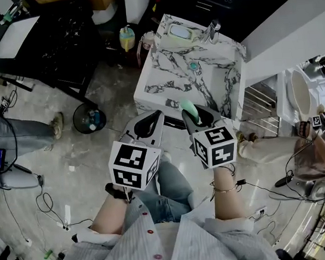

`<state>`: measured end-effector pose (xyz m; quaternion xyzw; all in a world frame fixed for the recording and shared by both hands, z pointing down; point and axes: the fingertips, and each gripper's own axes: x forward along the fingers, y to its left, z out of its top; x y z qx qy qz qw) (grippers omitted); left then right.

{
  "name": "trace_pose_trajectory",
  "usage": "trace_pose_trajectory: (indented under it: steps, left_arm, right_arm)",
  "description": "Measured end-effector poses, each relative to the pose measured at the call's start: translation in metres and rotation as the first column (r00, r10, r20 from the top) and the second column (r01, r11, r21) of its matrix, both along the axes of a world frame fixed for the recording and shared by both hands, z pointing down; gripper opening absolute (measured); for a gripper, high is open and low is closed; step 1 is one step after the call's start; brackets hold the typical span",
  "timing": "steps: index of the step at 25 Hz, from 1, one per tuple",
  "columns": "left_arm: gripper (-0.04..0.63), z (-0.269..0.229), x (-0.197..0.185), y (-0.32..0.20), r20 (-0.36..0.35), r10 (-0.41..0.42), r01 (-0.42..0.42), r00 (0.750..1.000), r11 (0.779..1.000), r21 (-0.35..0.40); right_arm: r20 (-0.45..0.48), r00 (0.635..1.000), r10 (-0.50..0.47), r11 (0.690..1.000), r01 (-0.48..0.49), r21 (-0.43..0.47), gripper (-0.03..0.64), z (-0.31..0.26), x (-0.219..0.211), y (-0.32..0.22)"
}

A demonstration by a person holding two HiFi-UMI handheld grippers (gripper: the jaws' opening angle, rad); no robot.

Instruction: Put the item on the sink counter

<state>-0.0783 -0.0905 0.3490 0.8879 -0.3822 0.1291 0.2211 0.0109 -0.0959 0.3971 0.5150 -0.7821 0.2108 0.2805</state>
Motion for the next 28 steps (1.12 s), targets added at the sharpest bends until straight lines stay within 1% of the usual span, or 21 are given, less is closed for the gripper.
trace_pose_trajectory:
  steps: [8,11,14,18,22,28]
  left_arm:
    - [0.015,0.007,0.002,0.025,-0.001,-0.067,0.067,0.998,0.997,-0.041]
    - [0.015,0.01,0.002,0.035,0.006,-0.102,0.102,0.995,0.994,-0.043]
    - [0.015,0.013,0.002,0.043,0.013,-0.118,0.118,0.993,0.992,-0.043]
    - [0.015,0.021,-0.002,0.052,0.013,-0.119,0.12,0.993,0.991,-0.061]
    - [0.015,0.038,-0.009,0.053,0.006,-0.114,0.114,0.994,0.989,-0.093]
    - [0.015,0.086,-0.021,0.052,0.024,-0.099,0.102,0.995,0.987,-0.127]
  right_arm:
    - [0.019,0.999,-0.032,0.999,0.032,-0.039,0.13,0.004,0.006,0.031]
    - [0.011,0.998,-0.06,0.998,0.06,-0.033,0.13,0.007,0.007,0.039]
    - [-0.011,0.997,-0.082,0.996,0.082,-0.021,0.13,0.009,0.008,0.047]
    - [-0.045,0.994,-0.1,0.994,0.098,-0.037,0.13,0.019,0.004,0.057]
    - [-0.047,0.996,-0.08,0.995,0.077,-0.061,0.13,0.033,-0.004,0.061]
    - [-0.041,0.998,-0.051,0.996,0.047,-0.081,0.13,0.077,-0.014,0.06]
